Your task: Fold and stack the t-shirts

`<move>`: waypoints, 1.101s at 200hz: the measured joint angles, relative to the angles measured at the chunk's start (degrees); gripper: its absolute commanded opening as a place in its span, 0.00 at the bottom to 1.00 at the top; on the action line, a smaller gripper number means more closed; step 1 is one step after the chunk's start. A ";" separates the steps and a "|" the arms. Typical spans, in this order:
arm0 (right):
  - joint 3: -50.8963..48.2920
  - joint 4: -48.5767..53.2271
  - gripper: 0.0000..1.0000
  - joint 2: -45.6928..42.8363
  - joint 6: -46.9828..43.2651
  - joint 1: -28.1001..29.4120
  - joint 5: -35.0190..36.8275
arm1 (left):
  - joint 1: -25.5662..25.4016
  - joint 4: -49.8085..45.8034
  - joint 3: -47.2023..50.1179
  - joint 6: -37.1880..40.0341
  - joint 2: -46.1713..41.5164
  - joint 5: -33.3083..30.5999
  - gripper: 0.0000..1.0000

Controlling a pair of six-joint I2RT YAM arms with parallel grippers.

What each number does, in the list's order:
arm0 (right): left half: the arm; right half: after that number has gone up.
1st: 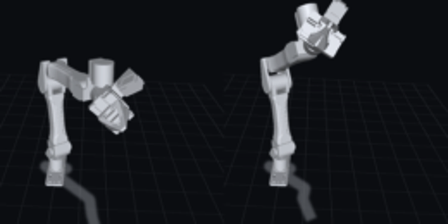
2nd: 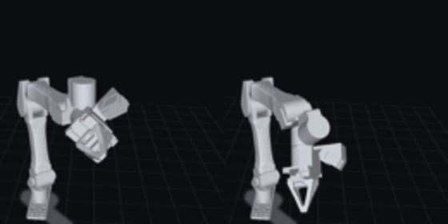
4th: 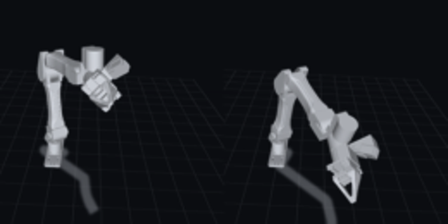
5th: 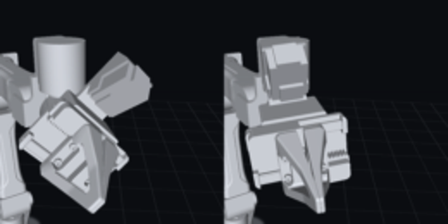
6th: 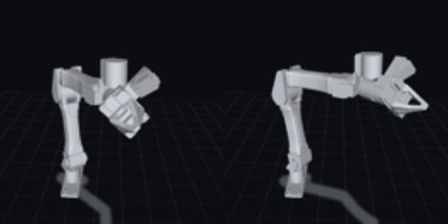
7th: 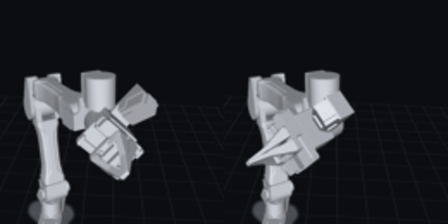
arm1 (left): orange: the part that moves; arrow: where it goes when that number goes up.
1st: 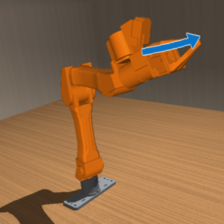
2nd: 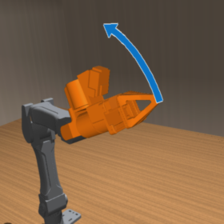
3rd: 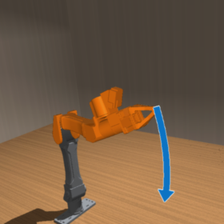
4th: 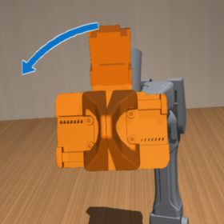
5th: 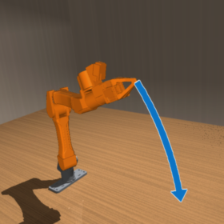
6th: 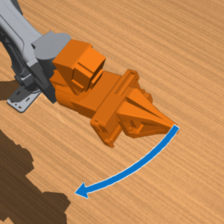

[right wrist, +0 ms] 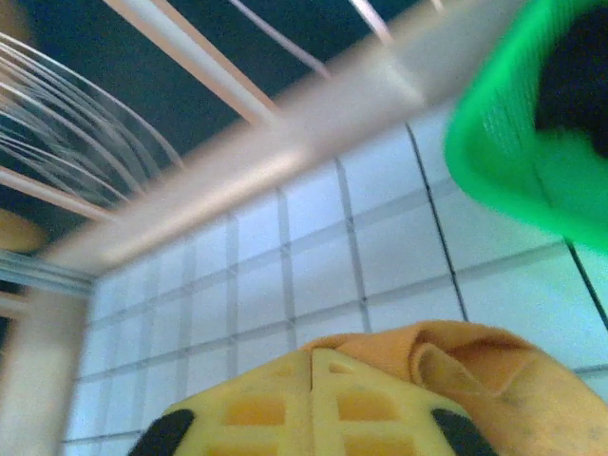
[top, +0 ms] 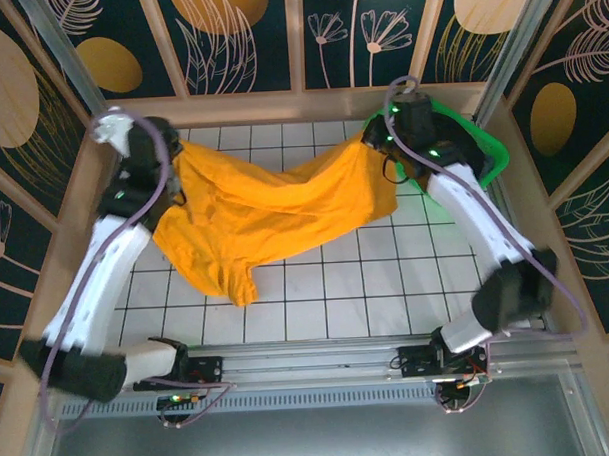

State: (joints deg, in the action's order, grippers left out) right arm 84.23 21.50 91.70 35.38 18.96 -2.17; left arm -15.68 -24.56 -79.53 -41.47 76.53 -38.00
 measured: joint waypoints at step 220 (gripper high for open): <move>-25.14 8.41 0.46 6.27 -3.58 0.28 5.57 | 10.67 -12.02 6.58 -3.91 10.67 23.23 0.72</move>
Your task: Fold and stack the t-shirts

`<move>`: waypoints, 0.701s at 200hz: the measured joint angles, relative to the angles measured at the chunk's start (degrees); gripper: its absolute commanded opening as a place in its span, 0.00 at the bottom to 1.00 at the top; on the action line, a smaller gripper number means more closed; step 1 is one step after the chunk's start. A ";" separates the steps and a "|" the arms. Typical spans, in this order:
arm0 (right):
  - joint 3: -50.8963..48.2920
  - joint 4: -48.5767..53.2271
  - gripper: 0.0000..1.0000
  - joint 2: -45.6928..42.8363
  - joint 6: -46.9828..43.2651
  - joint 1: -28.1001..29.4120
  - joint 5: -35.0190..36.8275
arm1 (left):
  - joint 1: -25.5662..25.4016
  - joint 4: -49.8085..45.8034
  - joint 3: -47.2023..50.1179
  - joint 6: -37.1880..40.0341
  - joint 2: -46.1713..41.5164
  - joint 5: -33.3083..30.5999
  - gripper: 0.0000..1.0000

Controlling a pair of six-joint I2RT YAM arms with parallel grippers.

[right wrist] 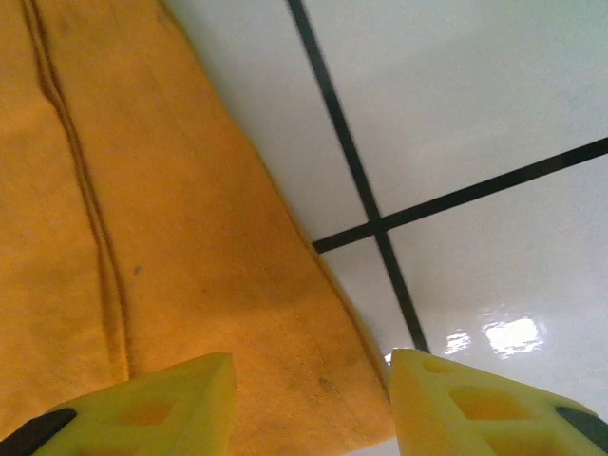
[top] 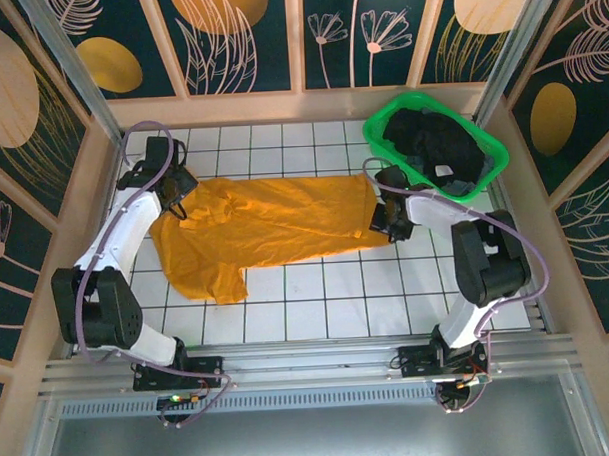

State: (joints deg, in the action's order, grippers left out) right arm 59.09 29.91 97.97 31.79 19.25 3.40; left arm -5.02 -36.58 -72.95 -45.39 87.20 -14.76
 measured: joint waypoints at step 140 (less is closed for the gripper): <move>0.37 2.69 0.53 2.45 0.26 1.86 5.60 | 0.00 -1.73 0.74 -1.46 -3.72 2.34 0.67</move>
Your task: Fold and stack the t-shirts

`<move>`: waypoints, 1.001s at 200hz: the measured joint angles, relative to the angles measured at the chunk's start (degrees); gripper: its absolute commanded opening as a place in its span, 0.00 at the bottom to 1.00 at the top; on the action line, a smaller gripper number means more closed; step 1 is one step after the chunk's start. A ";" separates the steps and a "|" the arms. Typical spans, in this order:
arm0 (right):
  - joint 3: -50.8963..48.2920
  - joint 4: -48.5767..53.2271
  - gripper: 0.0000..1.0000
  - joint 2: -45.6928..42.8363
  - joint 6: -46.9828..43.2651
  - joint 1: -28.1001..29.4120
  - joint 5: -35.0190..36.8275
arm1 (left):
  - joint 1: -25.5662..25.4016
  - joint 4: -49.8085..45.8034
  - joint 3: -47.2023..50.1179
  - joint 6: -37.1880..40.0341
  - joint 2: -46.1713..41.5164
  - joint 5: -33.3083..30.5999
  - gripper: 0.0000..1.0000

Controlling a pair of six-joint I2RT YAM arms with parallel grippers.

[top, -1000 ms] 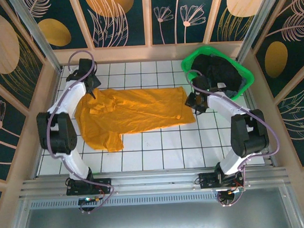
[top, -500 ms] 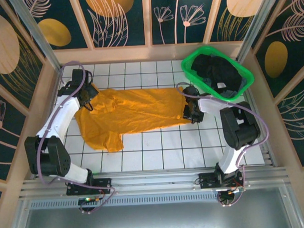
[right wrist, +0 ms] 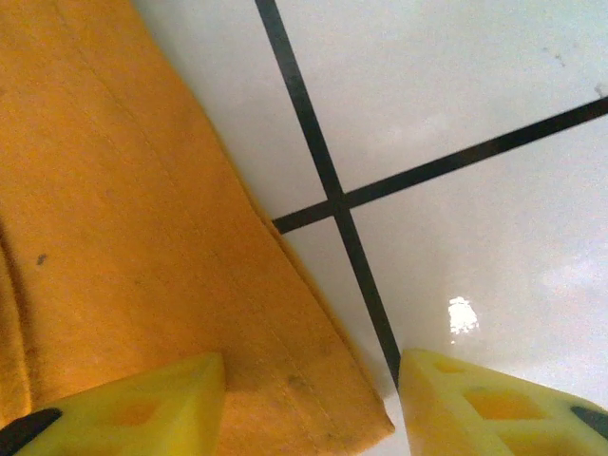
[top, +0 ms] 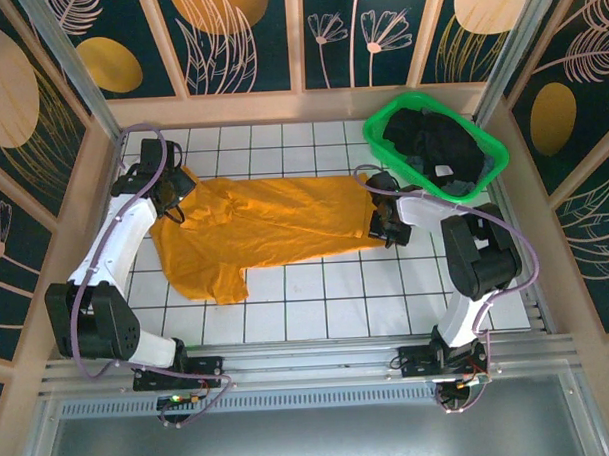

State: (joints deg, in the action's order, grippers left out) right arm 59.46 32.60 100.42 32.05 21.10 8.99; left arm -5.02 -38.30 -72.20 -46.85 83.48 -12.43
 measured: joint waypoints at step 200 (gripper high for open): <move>0.17 -1.01 0.00 0.22 1.22 -10.47 0.33 | 0.00 -2.84 18.32 -0.66 -4.87 4.66 0.53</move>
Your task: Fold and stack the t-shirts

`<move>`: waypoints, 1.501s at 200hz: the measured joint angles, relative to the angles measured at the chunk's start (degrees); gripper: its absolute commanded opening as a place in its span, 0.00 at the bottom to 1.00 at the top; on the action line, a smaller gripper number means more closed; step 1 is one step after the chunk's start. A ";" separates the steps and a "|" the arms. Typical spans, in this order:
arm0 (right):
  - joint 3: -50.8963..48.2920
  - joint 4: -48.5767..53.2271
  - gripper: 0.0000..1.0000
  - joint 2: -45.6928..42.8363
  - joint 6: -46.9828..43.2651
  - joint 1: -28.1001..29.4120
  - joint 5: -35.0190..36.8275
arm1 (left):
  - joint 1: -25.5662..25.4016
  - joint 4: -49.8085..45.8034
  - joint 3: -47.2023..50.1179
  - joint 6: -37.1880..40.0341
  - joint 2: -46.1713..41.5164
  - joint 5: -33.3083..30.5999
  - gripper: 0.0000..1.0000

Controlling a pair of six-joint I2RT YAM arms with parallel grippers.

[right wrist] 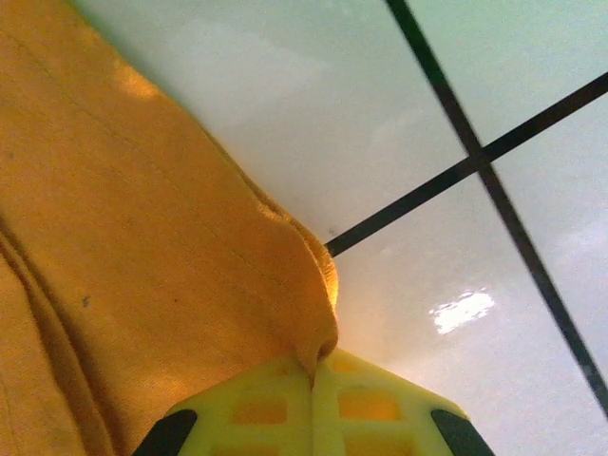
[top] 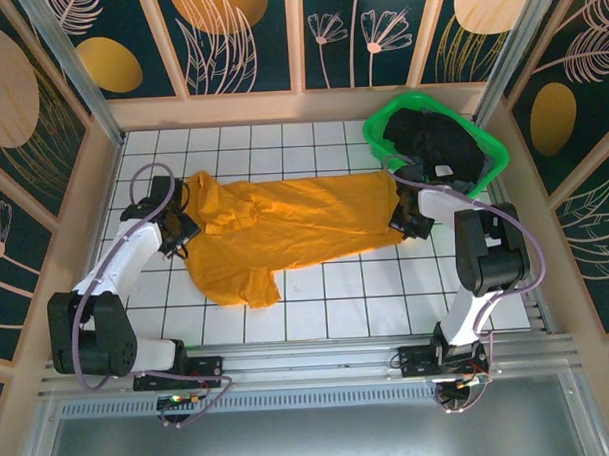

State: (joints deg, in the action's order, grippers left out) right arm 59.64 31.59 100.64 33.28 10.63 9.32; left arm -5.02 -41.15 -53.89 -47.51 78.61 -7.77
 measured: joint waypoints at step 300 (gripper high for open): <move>54.07 7.54 0.00 6.69 -1.33 -1.09 -11.56 | 0.28 6.38 -40.15 -7.26 5.22 0.22 0.00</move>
State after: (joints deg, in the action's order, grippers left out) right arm 113.71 39.13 107.33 31.94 9.54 -2.24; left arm -4.73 -34.76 -94.04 -54.76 83.83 -7.55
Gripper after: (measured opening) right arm 0.050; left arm 0.060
